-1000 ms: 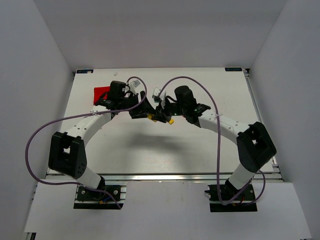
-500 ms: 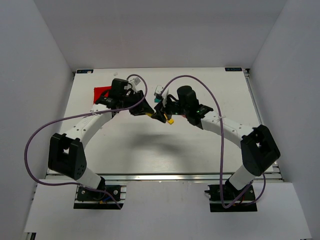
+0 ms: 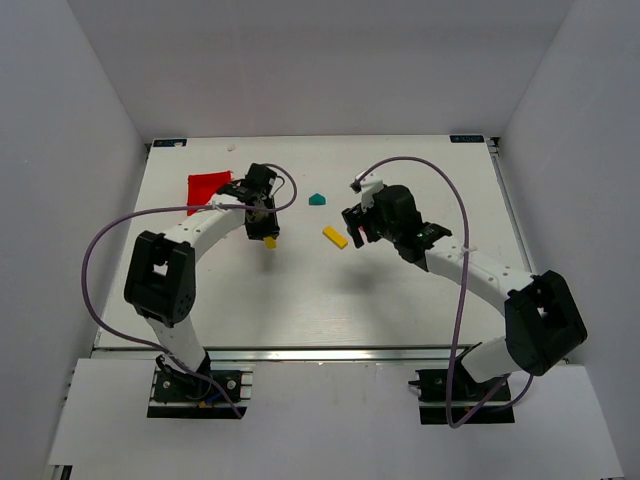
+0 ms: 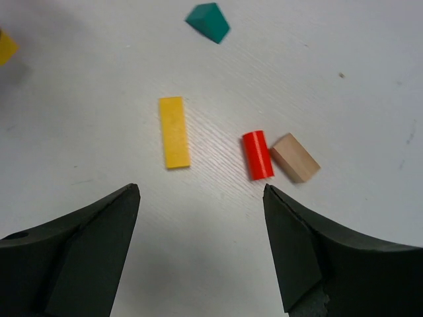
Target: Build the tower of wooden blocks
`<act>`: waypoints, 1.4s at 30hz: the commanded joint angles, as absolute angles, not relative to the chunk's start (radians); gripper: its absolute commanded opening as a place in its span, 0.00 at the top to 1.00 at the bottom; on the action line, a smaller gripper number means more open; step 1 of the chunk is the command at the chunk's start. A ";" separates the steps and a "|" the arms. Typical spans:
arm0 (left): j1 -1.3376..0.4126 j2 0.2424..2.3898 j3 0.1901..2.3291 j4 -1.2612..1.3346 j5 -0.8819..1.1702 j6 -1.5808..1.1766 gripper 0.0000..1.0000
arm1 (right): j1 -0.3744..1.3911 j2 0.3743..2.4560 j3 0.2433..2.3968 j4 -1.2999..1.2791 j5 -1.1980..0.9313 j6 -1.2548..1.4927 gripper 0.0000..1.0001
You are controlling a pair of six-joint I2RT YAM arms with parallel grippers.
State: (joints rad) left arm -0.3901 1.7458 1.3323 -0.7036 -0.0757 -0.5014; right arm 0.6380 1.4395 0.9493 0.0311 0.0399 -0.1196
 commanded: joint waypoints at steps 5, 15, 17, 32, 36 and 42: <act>-0.414 1.755 1.293 -0.615 -0.164 -0.384 1.00 | 0.595 1.437 0.976 0.002 0.153 -0.061 0.17; -0.422 1.795 1.258 -0.580 -0.146 -0.337 0.97 | 0.569 1.440 0.971 0.002 0.178 -0.095 0.16; -0.422 1.799 1.261 -0.584 -0.152 -0.341 0.92 | 0.566 1.442 0.977 -0.011 0.176 -0.094 0.16; -0.420 1.793 1.244 -0.591 -0.156 -0.342 0.50 | 0.549 1.442 0.992 -0.040 0.176 -0.097 0.18; -0.419 1.799 1.256 -0.595 -0.147 -0.327 0.37 | 0.548 1.437 0.999 -0.051 0.173 -0.098 0.18; -0.419 1.766 1.273 -0.612 -0.132 -0.328 0.26 | 0.542 1.431 1.005 -0.055 0.169 -0.142 0.17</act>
State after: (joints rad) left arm -0.4164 1.8179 1.2388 -0.6029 -0.1440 -0.3328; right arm 0.5495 1.4448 0.9581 -0.0624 0.1699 -0.0998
